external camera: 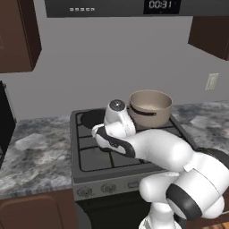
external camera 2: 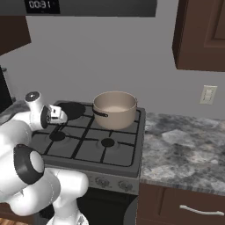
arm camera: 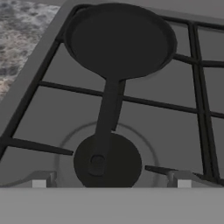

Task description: Move the pot and pan from the stove into the sink.

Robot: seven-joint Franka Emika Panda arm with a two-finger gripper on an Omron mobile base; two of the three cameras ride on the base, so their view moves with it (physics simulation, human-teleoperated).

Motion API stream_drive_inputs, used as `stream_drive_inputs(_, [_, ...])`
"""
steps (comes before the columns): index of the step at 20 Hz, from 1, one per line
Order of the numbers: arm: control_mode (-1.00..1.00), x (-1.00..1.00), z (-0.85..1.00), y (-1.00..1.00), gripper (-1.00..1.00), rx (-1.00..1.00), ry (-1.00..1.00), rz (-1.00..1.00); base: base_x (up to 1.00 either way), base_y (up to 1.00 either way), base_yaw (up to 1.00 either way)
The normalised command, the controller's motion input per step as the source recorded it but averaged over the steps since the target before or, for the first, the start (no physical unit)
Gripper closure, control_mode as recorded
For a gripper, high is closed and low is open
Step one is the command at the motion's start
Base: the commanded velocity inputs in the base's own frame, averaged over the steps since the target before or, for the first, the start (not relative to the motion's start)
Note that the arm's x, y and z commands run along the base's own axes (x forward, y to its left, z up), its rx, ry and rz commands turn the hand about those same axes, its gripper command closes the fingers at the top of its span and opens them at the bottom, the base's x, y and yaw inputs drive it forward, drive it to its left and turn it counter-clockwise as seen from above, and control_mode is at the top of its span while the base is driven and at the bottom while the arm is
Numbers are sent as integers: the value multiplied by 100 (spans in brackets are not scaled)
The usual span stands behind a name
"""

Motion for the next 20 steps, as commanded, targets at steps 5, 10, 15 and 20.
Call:
stream_drive_inputs(5, [-100, 24, -20, 12, -100, 0, 0, 0, 0, 0, 0])
stream_drive_inputs(10, [-100, 27, -28, 8, -100, 0, 0, 0, 0, 0, 0])
stream_drive_inputs(15, [-100, 27, -31, 5, -100, 0, 0, 0, 0, 0, 0])
stream_drive_inputs(20, [-100, 29, -27, 9, -100, 0, 0, 0, 0, 0, 0])
